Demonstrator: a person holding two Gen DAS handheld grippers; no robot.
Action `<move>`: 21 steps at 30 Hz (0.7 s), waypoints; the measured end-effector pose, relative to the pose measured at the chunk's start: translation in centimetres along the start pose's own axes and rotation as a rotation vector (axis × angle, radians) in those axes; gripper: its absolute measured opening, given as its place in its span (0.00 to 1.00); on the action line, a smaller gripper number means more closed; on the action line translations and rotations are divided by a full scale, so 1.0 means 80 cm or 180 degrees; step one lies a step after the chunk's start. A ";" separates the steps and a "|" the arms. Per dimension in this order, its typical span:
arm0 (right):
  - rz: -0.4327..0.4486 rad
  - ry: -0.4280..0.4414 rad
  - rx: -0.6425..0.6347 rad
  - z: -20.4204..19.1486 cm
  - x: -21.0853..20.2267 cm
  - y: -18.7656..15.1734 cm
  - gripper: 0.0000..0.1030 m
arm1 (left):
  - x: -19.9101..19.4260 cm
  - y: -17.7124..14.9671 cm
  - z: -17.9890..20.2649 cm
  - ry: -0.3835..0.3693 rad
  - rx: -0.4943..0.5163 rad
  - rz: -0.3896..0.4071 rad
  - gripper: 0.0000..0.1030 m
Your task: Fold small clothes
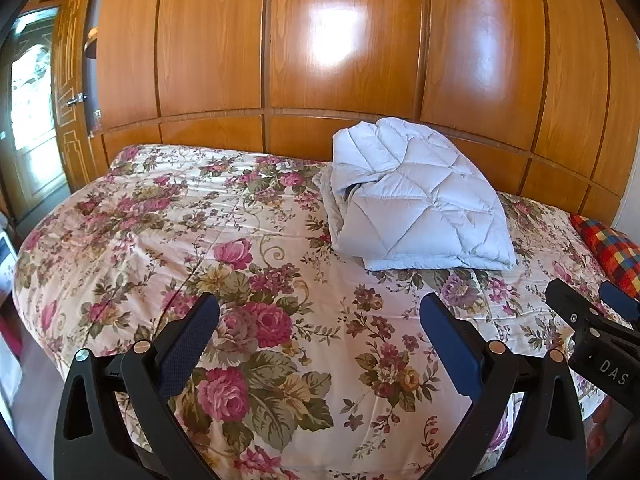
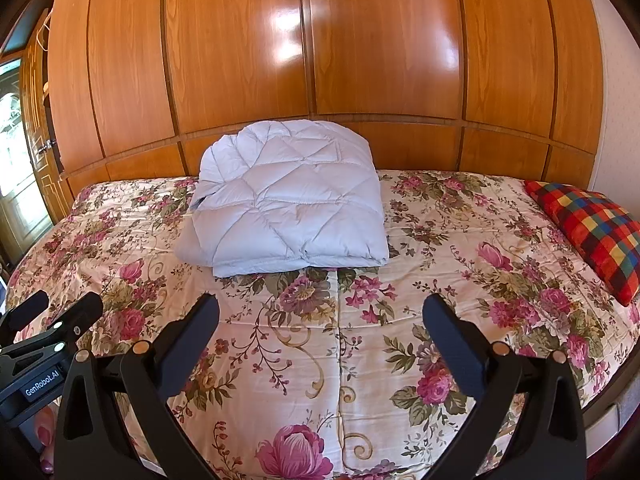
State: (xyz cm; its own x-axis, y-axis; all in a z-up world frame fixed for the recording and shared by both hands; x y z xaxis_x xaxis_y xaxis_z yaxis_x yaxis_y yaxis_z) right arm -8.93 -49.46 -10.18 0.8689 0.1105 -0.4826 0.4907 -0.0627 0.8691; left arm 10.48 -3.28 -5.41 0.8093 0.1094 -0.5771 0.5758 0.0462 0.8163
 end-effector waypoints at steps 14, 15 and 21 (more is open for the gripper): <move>-0.0041 -0.0006 0.0009 -0.001 0.004 -0.002 0.98 | 0.001 -0.003 0.006 -0.0041 0.0062 -0.0014 0.97; -0.0044 -0.0008 0.0016 -0.001 0.004 -0.002 0.98 | 0.001 -0.003 0.006 -0.0044 0.0060 -0.0022 0.97; -0.0112 -0.0027 0.0067 0.004 0.013 -0.008 0.98 | 0.016 -0.005 0.003 -0.0071 0.0028 -0.0170 0.97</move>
State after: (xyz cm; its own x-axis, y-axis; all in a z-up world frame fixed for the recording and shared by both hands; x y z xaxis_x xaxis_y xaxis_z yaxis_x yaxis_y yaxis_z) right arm -8.33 -49.61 -11.27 0.8515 0.1046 -0.5139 0.5222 -0.0799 0.8490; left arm 11.35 -3.36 -6.49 0.7798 0.0849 -0.6203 0.6191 0.0424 0.7842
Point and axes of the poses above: each gripper's, at about its wrist camera, not at the fingertips, and x roughly the way its jaws point, z to its right, y to its top, the point moved 2 cm from there along x, roughly the way its jaws point, and after that the axes turned 7 degrees about y, right-handed, at the moved point
